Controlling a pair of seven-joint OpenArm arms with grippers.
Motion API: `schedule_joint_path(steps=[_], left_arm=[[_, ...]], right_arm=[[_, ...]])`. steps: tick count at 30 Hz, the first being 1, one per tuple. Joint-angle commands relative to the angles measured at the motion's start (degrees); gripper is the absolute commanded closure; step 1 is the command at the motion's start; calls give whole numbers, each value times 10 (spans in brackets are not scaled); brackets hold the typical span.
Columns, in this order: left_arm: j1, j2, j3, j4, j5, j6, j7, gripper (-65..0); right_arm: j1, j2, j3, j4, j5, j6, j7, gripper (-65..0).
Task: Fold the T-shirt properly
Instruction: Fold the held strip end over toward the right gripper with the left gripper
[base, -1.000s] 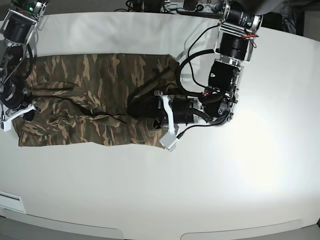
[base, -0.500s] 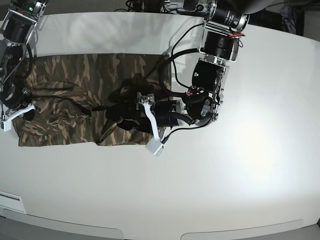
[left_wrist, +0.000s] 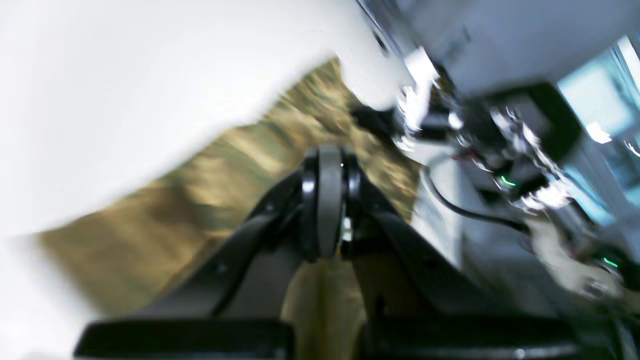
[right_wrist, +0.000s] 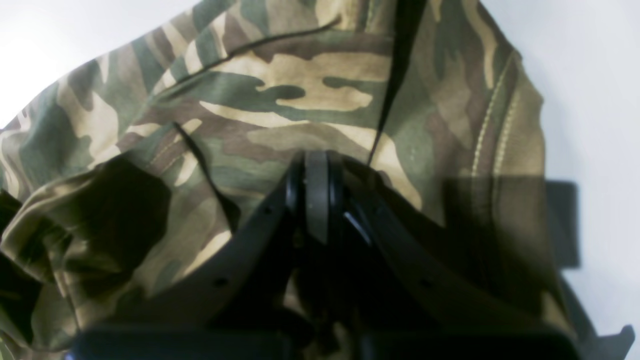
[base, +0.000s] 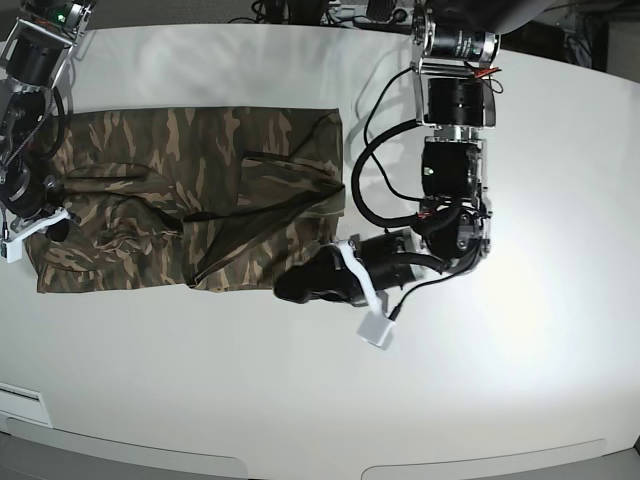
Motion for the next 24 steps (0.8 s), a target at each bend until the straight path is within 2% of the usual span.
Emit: schedule_joint_path(steps=[1,6,9,13,16,18,21,24], left_arm=[[-13,0,-13,9,1,7,-6,0],[-12,-5,-38,8,77,40,20,0],[-5,-7,-19,8,78,48,48,0],[9,-6,38,8,62,45,78,0],[10,-6,103,8,10,22,127,0],[10,-6,148,8,-18,5,141,0],[10,-2,208,8,-42,-7,137,0],[10,14,253,8,-64,-19,103,0]], right_arm=[[-19,-10,-8,-18,-48,-7,-108,0],[-18,-10,-8,-18,-47,-4,-108,0],[-19,-10,-8,-18,-48,-3,-108,0],[-18,-10,-8,-18,-48,-4,-107,0],[-18,-10,-8,-18,-48,-4,-107,0],[-18,-10,-8,-18,-48,-4,-107,0],[-19,-10,-8,-18,-48,-4,-107,0],[-18,-10,-8,-18,-48,-4,-108,0]])
